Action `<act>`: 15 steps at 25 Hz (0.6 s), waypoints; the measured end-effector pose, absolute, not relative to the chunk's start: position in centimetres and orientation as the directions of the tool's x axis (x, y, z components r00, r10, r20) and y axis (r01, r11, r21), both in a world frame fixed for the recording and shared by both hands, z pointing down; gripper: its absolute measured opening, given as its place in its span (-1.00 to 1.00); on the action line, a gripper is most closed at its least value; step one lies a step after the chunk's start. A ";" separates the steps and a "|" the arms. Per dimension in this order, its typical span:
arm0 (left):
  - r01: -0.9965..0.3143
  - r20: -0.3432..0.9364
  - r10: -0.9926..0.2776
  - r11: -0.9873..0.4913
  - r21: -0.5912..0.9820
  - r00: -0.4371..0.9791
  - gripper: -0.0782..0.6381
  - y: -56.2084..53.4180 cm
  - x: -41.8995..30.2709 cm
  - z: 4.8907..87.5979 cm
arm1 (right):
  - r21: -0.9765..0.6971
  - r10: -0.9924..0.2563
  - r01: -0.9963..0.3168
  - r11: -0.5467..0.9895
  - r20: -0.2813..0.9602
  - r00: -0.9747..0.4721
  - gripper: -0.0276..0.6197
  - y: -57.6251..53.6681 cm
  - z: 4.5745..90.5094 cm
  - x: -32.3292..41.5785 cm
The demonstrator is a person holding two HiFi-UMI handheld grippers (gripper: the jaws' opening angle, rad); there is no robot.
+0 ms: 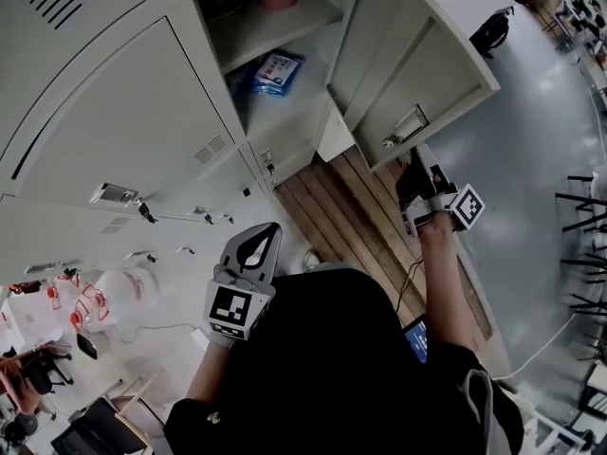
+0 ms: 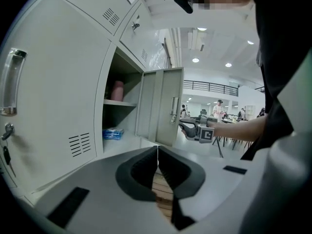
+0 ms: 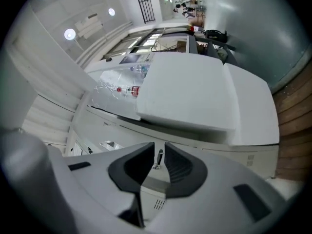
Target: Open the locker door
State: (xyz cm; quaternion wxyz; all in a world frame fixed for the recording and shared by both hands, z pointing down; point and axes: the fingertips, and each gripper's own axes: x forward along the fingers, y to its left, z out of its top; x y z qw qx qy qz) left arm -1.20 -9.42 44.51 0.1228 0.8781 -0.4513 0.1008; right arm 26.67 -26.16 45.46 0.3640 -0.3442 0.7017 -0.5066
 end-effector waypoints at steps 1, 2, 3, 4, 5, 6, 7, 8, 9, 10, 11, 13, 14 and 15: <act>-0.814 0.286 -0.765 -0.567 0.125 0.577 -0.72 -9.6 -1.0 44.5 | -0.962 -0.862 -0.118 0.244 -0.160 -0.481 -0.73 -26.0 45.5 27.5; -0.811 0.285 -0.762 -0.572 0.126 0.582 -0.72 -9.7 -0.8 44.5 | -0.963 -0.869 -0.122 0.240 -0.157 -0.469 -0.73 -25.7 45.6 28.2; -0.807 0.285 -0.758 -0.577 0.127 0.587 -0.72 -9.9 -0.6 44.5 | -0.963 -0.874 -0.127 0.237 -0.154 -0.462 -0.73 -25.4 45.6 28.6; -0.803 0.284 -0.754 -0.583 0.127 0.592 -0.72 -10.0 -0.4 44.5 | -0.964 -0.877 -0.130 0.234 -0.151 -0.457 -0.73 -25.0 45.6 28.9; -0.799 0.284 -0.750 -0.588 0.128 0.598 -0.72 -10.1 -0.2 44.5 | -0.964 -0.880 -0.133 0.230 -0.147 -0.452 -0.73 -24.7 45.7 29.1; -0.795 0.284 -0.746 -0.593 0.129 0.603 -0.72 -10.2 -0.1 44.5 | -0.965 -0.883 -0.138 0.222 -0.139 -0.447 -0.73 -24.3 45.7 29.1; -0.791 0.284 -0.742 -0.597 0.132 0.608 -0.72 -10.3 0.0 44.5 | -0.967 -0.888 -0.145 0.211 -0.128 -0.443 -0.73 -24.0 45.9 29.1; -0.788 0.283 -0.739 -0.601 0.135 0.611 -0.72 -10.4 0.1 44.5 | -0.967 -0.890 -0.154 0.201 -0.114 -0.441 -0.73 -23.7 46.0 29.0; -0.786 0.283 -0.737 -0.602 0.139 0.614 -0.72 -10.6 0.1 44.6 | -0.967 -0.890 -0.165 0.194 -0.103 -0.445 -0.73 -23.4 46.1 28.6; -0.785 0.282 -0.736 -0.602 0.143 0.616 -0.72 -10.7 0.0 44.6 | -0.965 -0.886 -0.176 0.192 -0.094 -0.454 -0.73 -23.1 46.0 27.9; -0.785 0.280 -0.736 -0.602 0.146 0.616 -0.72 -10.7 -0.1 44.6 | -0.962 -0.879 -0.190 0.196 -0.087 -0.469 -0.73 -22.8 45.9 27.1; -0.787 0.276 -0.739 -0.598 0.151 0.615 -0.72 -10.9 -0.3 44.6 | -0.949 -0.857 -0.227 0.217 -0.074 -0.510 -0.73 -22.3 45.4 24.8; -0.788 0.274 -0.741 -0.596 0.152 0.613 -0.72 -10.9 -0.5 44.6 | -0.940 -0.842 -0.249 0.233 -0.067 -0.536 -0.73 -22.0 45.2 23.5; -0.789 0.273 -0.742 -0.595 0.153 0.612 -0.72 -10.9 -0.6 44.6 | -0.929 -0.824 -0.271 0.253 -0.060 -0.564 -0.73 -21.8 44.9 22.0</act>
